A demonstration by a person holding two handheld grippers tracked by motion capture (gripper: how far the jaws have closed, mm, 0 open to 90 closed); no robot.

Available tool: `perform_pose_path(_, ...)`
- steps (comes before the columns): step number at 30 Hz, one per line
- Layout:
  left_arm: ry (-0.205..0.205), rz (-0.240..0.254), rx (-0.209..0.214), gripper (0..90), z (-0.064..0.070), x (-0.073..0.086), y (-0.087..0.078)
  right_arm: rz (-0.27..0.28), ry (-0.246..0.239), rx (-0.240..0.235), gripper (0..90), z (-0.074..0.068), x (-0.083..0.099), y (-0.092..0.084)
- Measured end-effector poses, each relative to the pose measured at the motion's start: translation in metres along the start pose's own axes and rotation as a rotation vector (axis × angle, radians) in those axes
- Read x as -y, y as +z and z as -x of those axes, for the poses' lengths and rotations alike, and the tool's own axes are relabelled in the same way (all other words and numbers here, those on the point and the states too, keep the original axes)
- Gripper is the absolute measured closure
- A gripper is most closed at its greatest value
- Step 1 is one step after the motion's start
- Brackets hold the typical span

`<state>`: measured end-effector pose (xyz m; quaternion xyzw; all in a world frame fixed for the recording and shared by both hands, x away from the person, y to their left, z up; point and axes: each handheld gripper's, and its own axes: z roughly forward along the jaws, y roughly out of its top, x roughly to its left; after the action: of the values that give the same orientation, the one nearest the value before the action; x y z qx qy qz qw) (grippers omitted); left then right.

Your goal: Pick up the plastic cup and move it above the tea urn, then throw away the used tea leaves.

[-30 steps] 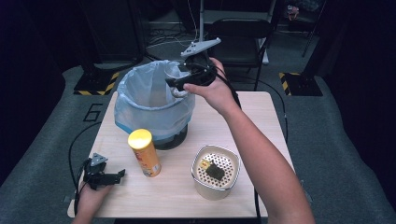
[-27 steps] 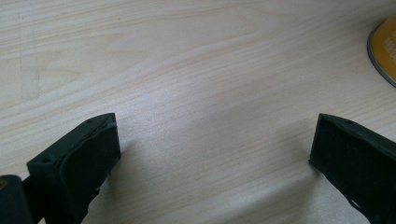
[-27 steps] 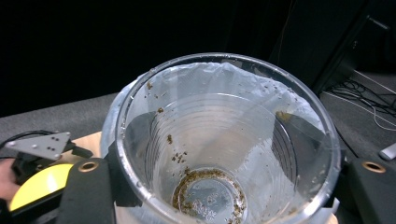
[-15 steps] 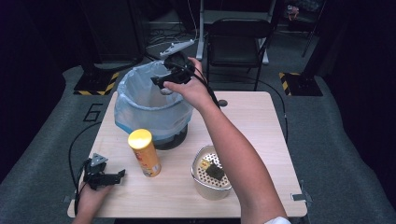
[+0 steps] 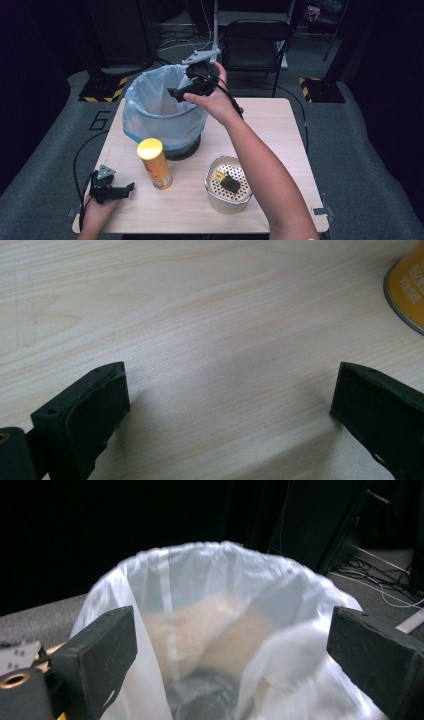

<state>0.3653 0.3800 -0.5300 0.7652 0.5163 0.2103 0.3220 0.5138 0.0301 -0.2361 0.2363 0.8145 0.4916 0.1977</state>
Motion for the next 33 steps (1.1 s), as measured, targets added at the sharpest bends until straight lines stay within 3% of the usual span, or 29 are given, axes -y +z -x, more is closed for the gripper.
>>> perform_pose_path(5, -0.032, 0.021, 0.025, 3.3, 0.004, -0.002, 0.001, -0.014, 0.019, 0.026, 6.9, 0.013, 0.029, -0.029)
perform_pose_path(6, -0.032, 0.021, 0.025, 3.6, 0.004, -0.002, 0.001, -0.014, 0.019, 0.026, 6.9, 0.013, 0.029, -0.029)
perform_pose_path(9, -0.018, 0.032, 0.031, 3.8, 0.005, -0.004, -0.002, -0.033, 0.013, 0.042, 7.0, 0.023, 0.050, -0.052)
perform_pose_path(12, -0.057, 0.053, 0.059, 3.9, 0.005, -0.007, -0.006, -0.027, 0.019, 0.055, 9.0, 0.027, 0.060, -0.064)
perform_pose_path(16, -0.065, 0.064, 0.083, 3.9, 0.008, -0.010, -0.011, -0.011, 0.029, 0.045, 13.8, 0.031, 0.078, -0.081)
perform_pose_path(19, -0.047, 0.088, 0.104, 3.9, 0.012, -0.015, -0.016, -0.018, 0.006, 0.045, 15.3, 0.032, 0.100, -0.098)
perform_pose_path(21, -0.048, 0.095, 0.114, 3.9, 0.015, -0.016, -0.019, -0.019, 0.009, 0.046, 16.1, 0.032, 0.104, -0.101)
perform_pose_path(24, -0.014, 0.121, 0.129, 3.9, 0.021, -0.021, -0.025, -0.031, -0.012, 0.058, 20.6, 0.031, 0.122, -0.114)
perform_pose_path(27, 0.012, 0.136, 0.146, 3.8, 0.028, -0.025, -0.030, -0.017, 0.010, 0.064, 20.5, 0.031, 0.139, -0.126)
perform_pose_path(29, 0.019, 0.154, 0.176, 3.9, 0.034, -0.027, -0.034, -0.024, 0.003, 0.098, 20.5, 0.030, 0.156, -0.139)
perform_pose_path(31, 0.021, 0.159, 0.192, 3.8, 0.036, -0.029, -0.036, -0.025, 0.005, 0.112, 20.5, 0.030, 0.161, -0.142)
perform_pose_path(33, 0.032, 0.167, 0.205, 3.9, 0.039, -0.031, -0.039, -0.043, 0.036, 0.137, 20.5, 0.031, 0.174, -0.151)
